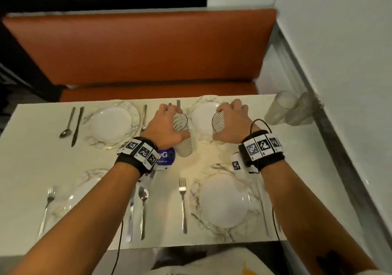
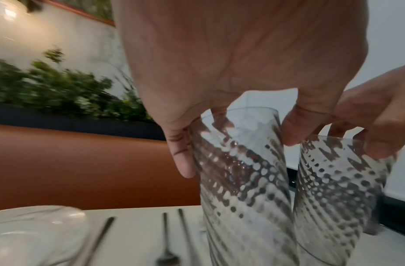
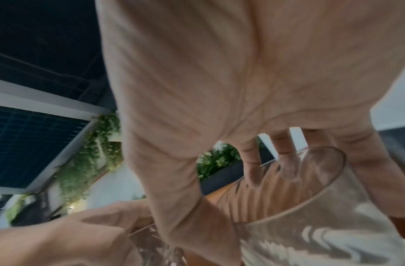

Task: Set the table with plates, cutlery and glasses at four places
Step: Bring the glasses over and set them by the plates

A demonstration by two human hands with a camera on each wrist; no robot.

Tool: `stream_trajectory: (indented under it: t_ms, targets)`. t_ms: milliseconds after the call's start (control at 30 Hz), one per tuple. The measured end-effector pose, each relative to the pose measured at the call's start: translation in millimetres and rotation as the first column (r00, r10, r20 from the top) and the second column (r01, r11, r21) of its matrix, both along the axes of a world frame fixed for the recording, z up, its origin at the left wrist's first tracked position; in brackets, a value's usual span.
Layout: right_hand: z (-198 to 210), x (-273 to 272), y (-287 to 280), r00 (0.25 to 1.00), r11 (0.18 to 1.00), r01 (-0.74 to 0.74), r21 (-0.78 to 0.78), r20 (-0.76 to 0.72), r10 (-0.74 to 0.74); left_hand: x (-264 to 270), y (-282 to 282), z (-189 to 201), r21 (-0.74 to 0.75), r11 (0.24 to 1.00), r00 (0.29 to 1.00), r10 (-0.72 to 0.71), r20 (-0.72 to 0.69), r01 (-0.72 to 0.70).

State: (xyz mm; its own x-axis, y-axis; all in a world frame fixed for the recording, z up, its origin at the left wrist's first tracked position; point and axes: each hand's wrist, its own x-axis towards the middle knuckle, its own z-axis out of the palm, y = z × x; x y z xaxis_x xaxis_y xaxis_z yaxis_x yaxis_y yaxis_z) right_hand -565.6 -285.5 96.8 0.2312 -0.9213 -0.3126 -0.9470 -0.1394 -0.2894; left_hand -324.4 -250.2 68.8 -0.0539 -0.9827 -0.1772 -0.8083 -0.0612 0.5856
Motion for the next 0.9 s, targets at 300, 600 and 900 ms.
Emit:
stream_trajectory:
  t_ms: [300,600,900]
  targets:
    - [-26,224,54,0.973,0.976,-0.179,0.125,0.172,0.157,223,77,-13,-0.003,0.958,0.958,0.287,-0.007,-0.287]
    - [-53,308,84,0.969,0.954,-0.233,0.187,0.121,0.213,332,110,-34,0.004,0.905,0.905,0.425,-0.023,-0.425]
    - [-59,319,84,0.963,0.935,-0.27,0.23,0.058,0.264,346,108,-59,0.055,0.891,0.891,0.453,-0.019,-0.451]
